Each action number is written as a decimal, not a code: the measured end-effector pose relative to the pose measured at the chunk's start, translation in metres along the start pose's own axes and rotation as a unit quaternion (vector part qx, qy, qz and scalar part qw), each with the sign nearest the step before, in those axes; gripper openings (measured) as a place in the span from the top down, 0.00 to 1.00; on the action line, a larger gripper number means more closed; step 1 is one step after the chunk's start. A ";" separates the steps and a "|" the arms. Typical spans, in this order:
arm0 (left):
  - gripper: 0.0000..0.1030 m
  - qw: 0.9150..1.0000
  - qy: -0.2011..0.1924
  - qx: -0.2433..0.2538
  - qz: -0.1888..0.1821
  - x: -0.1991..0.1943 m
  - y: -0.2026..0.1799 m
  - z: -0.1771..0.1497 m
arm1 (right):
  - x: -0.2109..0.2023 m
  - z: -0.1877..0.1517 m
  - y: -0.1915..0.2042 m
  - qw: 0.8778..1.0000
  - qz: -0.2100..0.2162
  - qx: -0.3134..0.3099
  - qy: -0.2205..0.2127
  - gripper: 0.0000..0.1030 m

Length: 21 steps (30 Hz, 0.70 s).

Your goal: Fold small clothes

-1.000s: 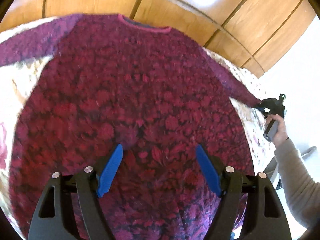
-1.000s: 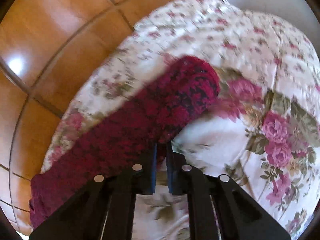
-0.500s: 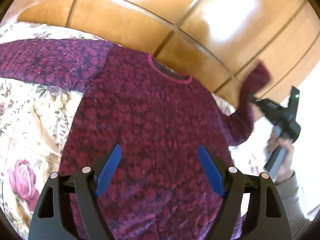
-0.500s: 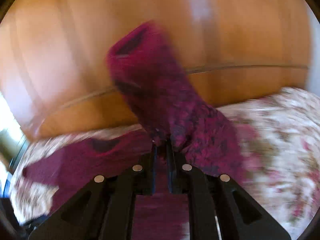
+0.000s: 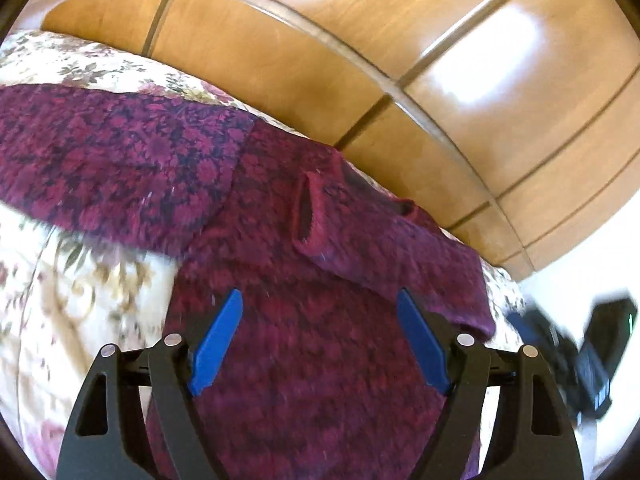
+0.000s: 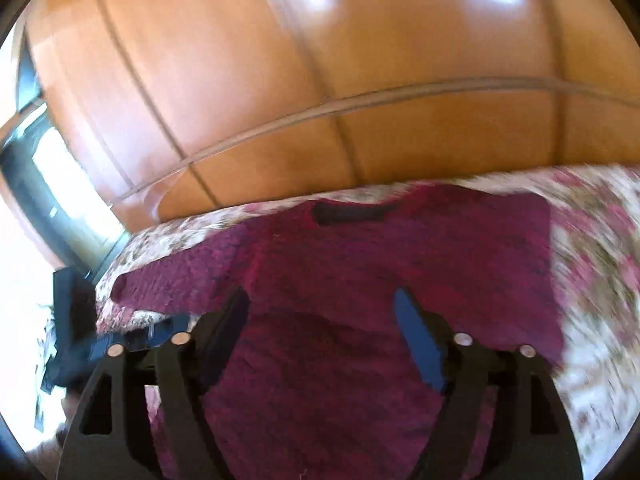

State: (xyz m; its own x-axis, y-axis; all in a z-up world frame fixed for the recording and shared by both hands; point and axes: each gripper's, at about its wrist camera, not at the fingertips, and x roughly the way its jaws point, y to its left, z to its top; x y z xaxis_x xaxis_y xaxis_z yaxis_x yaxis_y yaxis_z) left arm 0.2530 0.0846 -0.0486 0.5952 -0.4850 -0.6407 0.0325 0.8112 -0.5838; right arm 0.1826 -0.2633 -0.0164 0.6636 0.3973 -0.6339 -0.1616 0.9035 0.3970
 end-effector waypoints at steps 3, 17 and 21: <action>0.24 1.000 0.014 -0.007 0.008 0.024 0.002 0.016 | -0.026 -0.018 -0.046 0.998 -0.045 0.046 -0.001 0.25; 0.95 0.999 -0.013 -0.002 0.040 0.040 -0.002 0.043 | -0.005 0.011 -0.093 0.993 -0.058 0.100 -0.016 0.27; 0.95 0.997 -0.035 0.008 0.068 0.018 0.006 0.039 | 0.049 0.018 -0.072 0.995 -0.086 0.055 0.016 0.32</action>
State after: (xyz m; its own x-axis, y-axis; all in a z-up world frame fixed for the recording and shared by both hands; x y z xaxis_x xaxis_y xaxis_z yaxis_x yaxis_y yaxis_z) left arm 0.2954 0.0938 -0.0445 0.6493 -0.3473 -0.6766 -0.0391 0.8732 -0.4858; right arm 0.2404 -0.3119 -0.0643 0.6506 0.2457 -0.7186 0.0335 0.9360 0.3504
